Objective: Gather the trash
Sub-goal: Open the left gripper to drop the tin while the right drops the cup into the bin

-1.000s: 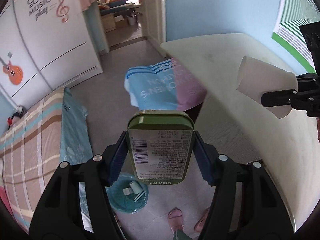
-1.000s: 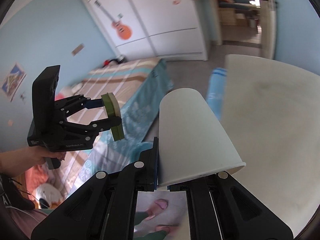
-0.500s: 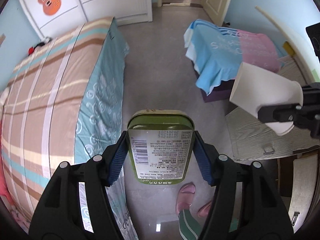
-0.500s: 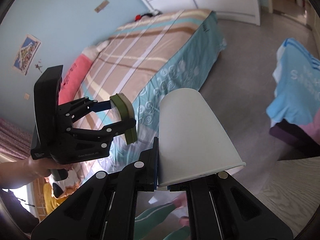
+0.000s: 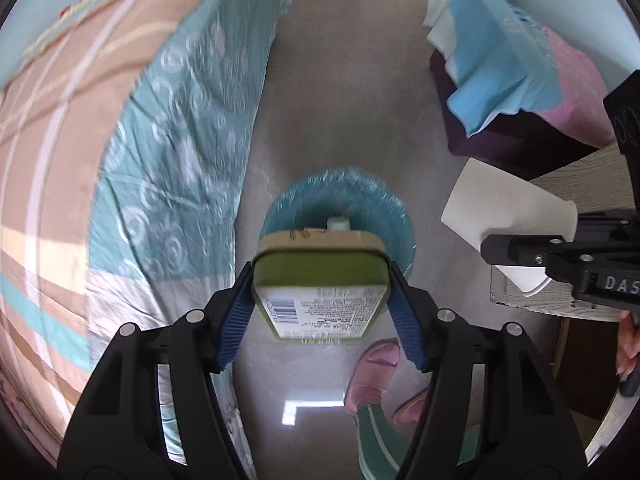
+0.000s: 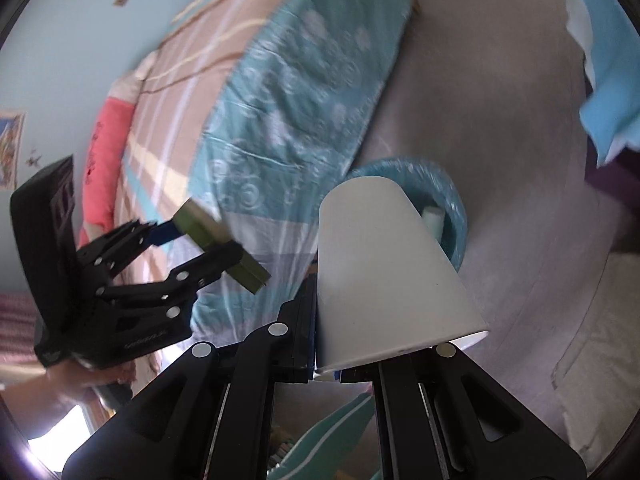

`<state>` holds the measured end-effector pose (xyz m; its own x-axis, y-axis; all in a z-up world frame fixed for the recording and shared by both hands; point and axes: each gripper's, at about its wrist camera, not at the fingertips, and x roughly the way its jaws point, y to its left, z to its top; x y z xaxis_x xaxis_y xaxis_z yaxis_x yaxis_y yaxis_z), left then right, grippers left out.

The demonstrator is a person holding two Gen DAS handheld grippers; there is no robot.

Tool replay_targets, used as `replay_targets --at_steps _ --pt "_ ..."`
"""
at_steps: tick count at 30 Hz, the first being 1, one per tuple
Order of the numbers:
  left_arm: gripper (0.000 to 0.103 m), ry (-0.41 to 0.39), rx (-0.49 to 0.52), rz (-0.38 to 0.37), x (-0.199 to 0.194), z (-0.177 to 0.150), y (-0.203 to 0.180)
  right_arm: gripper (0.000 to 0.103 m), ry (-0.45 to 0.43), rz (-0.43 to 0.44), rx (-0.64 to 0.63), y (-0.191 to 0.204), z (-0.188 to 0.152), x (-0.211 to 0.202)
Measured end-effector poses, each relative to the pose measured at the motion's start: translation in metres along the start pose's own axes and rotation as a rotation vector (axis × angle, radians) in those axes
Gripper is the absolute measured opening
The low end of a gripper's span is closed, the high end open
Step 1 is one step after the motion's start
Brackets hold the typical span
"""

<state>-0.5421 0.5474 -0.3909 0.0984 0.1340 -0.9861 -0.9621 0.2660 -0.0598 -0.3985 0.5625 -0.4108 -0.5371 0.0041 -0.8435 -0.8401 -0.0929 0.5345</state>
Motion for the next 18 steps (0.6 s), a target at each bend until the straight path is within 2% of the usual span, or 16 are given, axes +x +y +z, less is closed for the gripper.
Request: replay_targets --at_steps 3,9,12,14,15,16,18 --pt "0.061 0.037 -0.003 -0.002 0.036 -0.005 0.002 0.007 0.04 0.006 0.076 -0.024 -0.002 0.043" --pt "0.061 0.087 -0.035 -0.021 0.094 -0.005 0.01 0.007 0.091 0.018 0.188 -0.058 -0.002 0.099" --pt "0.061 0.111 -0.05 -0.021 0.117 -0.005 0.015 0.011 0.099 0.021 0.242 -0.074 0.002 0.126" --pt "0.061 0.13 -0.042 -0.013 0.127 -0.005 0.016 0.025 0.109 0.044 0.269 -0.081 0.003 0.137" --pt "0.061 0.141 -0.038 -0.004 0.132 -0.004 0.016 0.045 0.117 0.039 0.273 -0.082 0.004 0.141" --pt "0.061 0.149 -0.039 0.003 0.135 -0.004 0.017 0.051 0.12 0.03 0.278 -0.083 0.004 0.143" --pt "0.07 0.157 -0.038 0.02 0.137 -0.003 0.016 0.051 0.111 0.035 0.282 -0.085 0.003 0.141"
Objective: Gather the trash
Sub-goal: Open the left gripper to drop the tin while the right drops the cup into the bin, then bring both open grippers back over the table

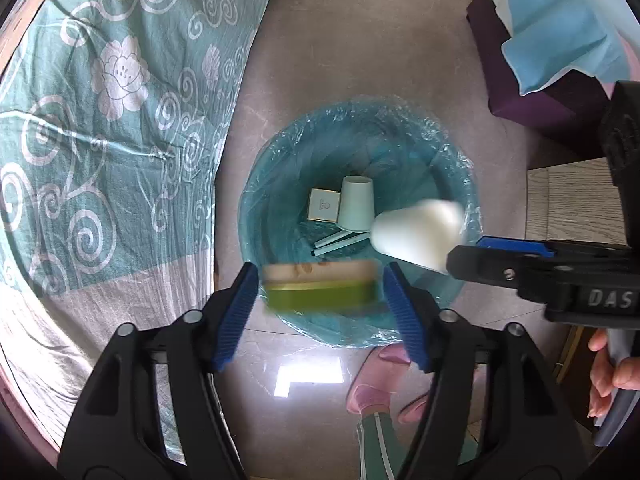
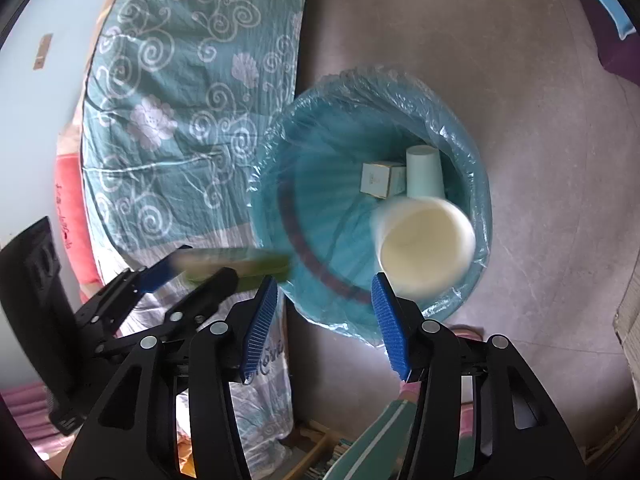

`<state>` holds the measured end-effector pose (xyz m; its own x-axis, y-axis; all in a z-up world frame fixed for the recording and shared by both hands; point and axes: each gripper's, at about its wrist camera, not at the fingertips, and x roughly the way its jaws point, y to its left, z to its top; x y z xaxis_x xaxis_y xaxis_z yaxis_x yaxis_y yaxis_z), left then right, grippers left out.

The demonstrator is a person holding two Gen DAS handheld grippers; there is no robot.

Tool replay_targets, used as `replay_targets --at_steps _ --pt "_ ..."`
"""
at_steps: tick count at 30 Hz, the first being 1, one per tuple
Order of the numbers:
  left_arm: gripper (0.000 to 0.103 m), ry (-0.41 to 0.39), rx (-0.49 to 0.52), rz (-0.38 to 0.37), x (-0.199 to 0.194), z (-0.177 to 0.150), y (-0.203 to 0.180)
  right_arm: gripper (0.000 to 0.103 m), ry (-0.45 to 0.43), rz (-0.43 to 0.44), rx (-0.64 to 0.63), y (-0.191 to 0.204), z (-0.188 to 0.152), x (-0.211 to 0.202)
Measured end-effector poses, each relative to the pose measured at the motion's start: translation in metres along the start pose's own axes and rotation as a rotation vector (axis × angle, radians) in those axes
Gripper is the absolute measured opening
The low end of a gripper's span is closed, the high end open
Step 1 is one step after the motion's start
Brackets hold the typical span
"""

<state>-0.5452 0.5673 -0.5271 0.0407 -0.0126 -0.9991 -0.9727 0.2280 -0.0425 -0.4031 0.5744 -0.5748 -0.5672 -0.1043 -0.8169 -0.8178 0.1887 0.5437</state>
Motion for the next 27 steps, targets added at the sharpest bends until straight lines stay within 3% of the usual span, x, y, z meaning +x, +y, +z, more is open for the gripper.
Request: replay_targets --at_steps 1,2,9,17,22,27 --pt "0.081 0.002 0.002 0.015 0.0 0.0 0.0 0.052 -0.002 0.004 0.012 -0.002 -0.001 -0.002" --pt "0.086 0.0 0.008 0.024 0.0 0.0 -0.002 0.052 -0.003 0.014 0.025 -0.004 0.0 -0.003" --pt "0.089 0.02 0.057 0.05 0.0 -0.005 -0.005 0.053 -0.058 0.038 0.068 -0.015 -0.005 -0.03" --pt "0.094 -0.02 0.103 0.046 -0.031 -0.018 -0.016 0.062 -0.124 0.053 0.053 -0.012 -0.019 -0.071" --pt "0.096 -0.064 0.106 0.016 -0.07 -0.024 -0.026 0.072 -0.157 0.047 0.035 0.003 -0.045 -0.108" --pt "0.096 -0.133 0.139 0.021 -0.119 -0.034 -0.042 0.072 -0.193 -0.006 -0.118 0.036 -0.096 -0.158"
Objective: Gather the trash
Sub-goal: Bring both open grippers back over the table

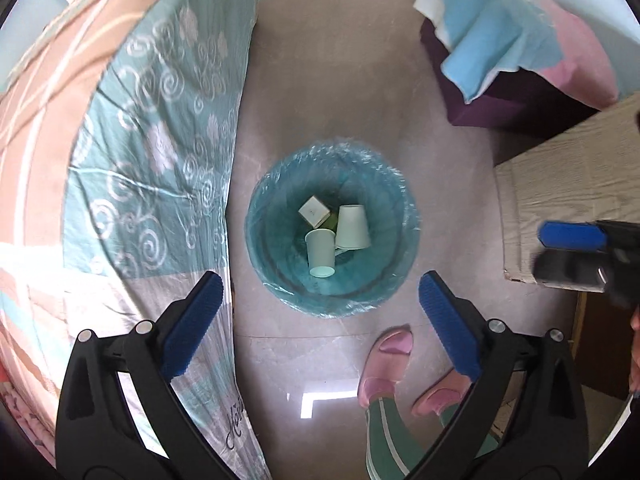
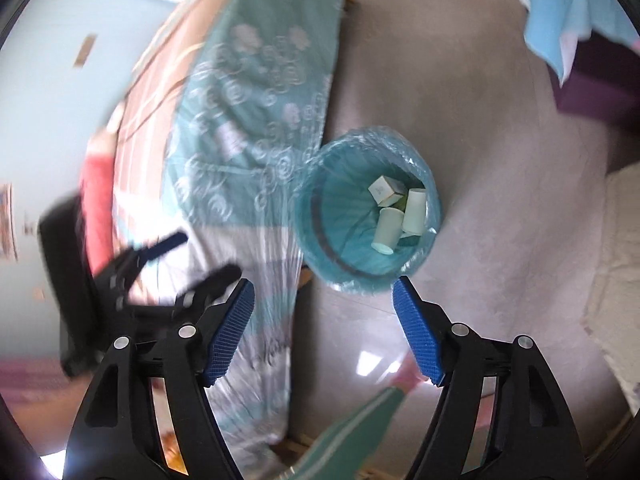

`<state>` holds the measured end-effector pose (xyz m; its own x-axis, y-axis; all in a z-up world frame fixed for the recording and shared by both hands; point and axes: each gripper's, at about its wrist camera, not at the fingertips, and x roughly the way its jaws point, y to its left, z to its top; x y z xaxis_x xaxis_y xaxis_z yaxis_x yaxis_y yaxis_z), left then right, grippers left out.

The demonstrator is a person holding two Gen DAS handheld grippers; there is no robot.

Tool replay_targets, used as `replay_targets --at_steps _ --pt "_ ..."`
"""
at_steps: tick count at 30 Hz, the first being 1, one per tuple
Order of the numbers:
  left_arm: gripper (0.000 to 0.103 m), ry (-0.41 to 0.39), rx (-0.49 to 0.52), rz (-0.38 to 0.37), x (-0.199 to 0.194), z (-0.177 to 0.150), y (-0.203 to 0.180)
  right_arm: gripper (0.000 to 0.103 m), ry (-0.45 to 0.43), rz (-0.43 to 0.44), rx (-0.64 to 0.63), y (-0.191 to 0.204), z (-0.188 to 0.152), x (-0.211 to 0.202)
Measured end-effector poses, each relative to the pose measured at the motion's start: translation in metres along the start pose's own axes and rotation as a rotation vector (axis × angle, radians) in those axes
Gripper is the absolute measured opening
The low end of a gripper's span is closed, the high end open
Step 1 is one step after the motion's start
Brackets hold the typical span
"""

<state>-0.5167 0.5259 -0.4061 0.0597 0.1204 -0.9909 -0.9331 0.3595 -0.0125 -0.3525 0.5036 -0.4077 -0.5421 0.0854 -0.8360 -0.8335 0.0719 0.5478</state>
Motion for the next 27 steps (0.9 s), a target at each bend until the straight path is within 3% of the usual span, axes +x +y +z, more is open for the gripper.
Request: replay_targets --at_steps 4,10,14,17,20,27 --pt "0.096 -0.045 0.066 -0.023 -0.043 0.005 -0.019 0.084 -0.067 -0.097 -0.09 0.027 -0.028 -0.064" --pt "0.096 -0.154 0.223 -0.077 -0.119 0.019 -0.072 0.085 -0.262 -0.173 -0.183 0.049 -0.074 -0.185" --pt "0.096 -0.301 0.378 -0.122 -0.185 0.025 -0.126 0.085 -0.394 -0.183 -0.165 0.047 -0.106 -0.268" --pt "0.096 -0.378 0.511 -0.203 -0.226 0.027 -0.174 0.085 -0.524 -0.237 -0.129 0.039 -0.142 -0.334" --pt "0.096 -0.446 0.694 -0.234 -0.267 0.024 -0.239 0.085 -0.654 -0.332 -0.053 0.022 -0.19 -0.397" --pt "0.096 -0.549 1.002 -0.376 -0.339 -0.007 -0.386 0.085 -0.819 -0.5 0.149 -0.037 -0.318 -0.503"
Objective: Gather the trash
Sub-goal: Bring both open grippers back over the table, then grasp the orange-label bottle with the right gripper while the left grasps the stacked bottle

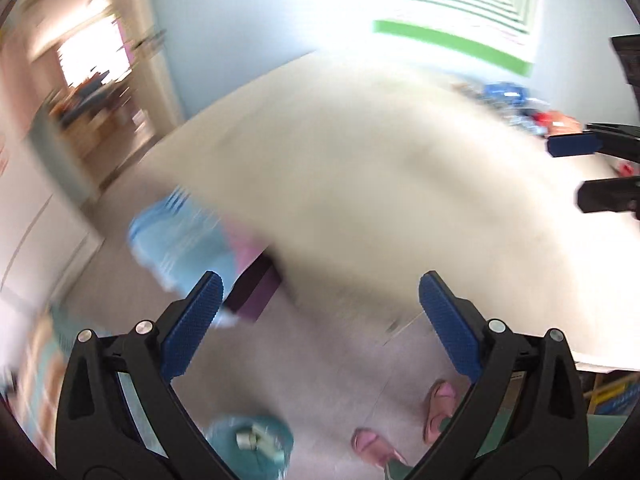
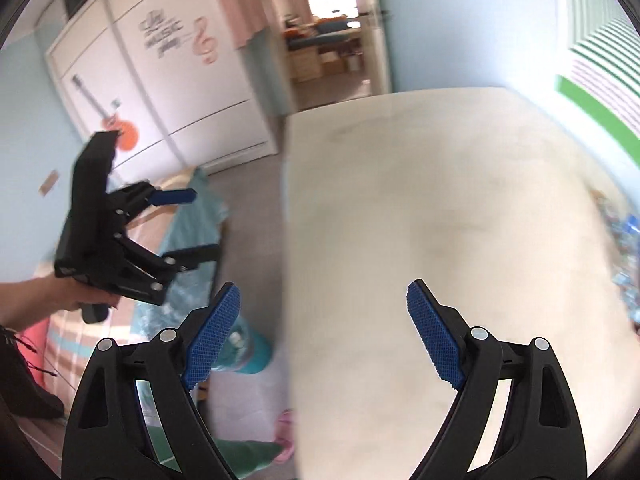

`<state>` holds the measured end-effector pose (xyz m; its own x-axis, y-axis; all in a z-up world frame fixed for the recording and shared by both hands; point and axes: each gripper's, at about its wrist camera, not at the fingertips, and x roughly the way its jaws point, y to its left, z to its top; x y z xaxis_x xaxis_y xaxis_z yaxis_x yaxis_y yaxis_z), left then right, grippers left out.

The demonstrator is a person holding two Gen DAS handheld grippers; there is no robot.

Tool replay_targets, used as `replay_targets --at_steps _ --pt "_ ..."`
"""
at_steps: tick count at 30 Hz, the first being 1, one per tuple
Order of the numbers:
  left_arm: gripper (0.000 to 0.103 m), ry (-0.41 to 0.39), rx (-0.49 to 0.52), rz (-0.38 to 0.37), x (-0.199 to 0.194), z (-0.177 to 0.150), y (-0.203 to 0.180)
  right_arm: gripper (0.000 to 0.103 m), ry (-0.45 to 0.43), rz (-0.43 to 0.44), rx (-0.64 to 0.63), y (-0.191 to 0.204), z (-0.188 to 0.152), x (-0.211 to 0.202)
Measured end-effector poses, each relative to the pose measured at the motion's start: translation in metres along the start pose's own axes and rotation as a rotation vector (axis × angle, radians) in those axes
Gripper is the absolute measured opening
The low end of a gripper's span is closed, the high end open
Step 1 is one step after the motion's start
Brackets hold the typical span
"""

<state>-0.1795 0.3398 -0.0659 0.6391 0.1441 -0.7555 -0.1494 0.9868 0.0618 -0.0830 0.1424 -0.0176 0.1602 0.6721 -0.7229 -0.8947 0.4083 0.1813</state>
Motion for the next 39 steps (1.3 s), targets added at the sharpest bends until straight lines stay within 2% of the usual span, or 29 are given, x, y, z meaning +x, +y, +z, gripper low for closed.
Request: replay_targets --at_steps 4,8,17,20,21,26,35,39 --pt "0.096 -0.035 0.151 -0.08 0.021 0.054 -0.071 0.085 -0.021 -0.112 0.064 -0.067 -0.019 -0.052" --pt "0.096 -0.081 0.251 -0.178 0.038 0.101 -0.131 0.088 -0.02 -0.232 0.092 -0.131 -0.043 -0.097" --pt "0.096 -0.116 0.467 -0.304 0.097 0.187 -0.257 0.088 0.045 -0.396 0.094 -0.251 -0.083 -0.154" --pt "0.096 -0.097 0.515 -0.355 0.117 0.196 -0.291 0.088 0.092 -0.411 0.106 -0.277 -0.091 -0.154" --pt "0.096 -0.091 0.558 -0.362 0.128 0.199 -0.307 0.088 0.108 -0.416 0.099 -0.29 -0.094 -0.152" --pt "0.096 -0.064 0.758 -0.344 0.169 0.205 -0.357 0.088 0.163 -0.424 0.028 -0.332 -0.102 -0.143" --pt "0.096 -0.023 0.946 -0.33 0.235 0.218 -0.393 0.088 0.233 -0.407 -0.125 -0.406 -0.093 -0.101" --pt "0.096 0.025 0.968 -0.397 0.253 0.22 -0.396 0.088 0.256 -0.376 -0.208 -0.422 -0.086 -0.081"
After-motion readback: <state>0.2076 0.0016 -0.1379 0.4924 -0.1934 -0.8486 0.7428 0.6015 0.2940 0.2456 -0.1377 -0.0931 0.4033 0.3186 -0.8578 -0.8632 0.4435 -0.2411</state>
